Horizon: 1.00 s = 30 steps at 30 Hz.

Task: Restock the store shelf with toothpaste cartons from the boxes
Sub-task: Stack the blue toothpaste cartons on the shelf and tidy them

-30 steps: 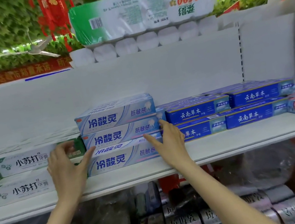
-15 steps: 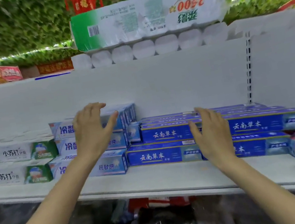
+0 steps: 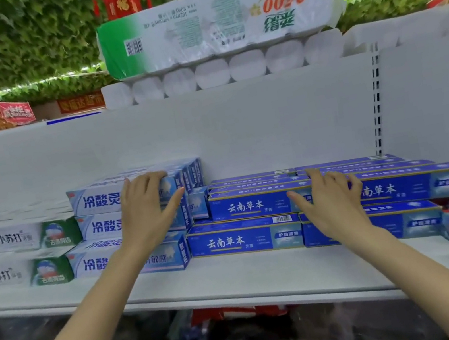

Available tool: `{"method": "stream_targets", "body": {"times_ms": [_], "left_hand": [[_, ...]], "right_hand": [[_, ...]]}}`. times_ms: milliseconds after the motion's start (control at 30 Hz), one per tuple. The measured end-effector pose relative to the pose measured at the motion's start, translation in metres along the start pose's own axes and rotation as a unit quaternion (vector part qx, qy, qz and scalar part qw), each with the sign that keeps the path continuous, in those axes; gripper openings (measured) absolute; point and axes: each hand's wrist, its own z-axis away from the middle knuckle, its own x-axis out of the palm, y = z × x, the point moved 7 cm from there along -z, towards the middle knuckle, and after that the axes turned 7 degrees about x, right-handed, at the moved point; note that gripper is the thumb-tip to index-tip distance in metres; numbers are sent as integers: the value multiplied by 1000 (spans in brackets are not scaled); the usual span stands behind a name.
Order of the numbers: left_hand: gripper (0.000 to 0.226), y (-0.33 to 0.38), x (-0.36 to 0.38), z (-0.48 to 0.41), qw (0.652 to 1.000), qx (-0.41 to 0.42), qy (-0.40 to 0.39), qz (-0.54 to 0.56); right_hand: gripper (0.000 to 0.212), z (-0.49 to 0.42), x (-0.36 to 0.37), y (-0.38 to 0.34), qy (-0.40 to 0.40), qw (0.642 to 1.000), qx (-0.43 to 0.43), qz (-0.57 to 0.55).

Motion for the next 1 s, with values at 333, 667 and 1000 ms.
{"method": "stream_targets", "body": {"times_ms": [333,667,1000], "left_hand": [[67,-8,17,30,998,-8,69,3],[64,-12,19,37,996,-21,89,3],[63,-12,18,36,993,-34,108,38]], "right_hand": [[69,-16,8,-26,-37,994,87,-59],[71,-10,23,-20,30,927,194,-318],[70,-8,30,-46,16,902,197,-385]]}}
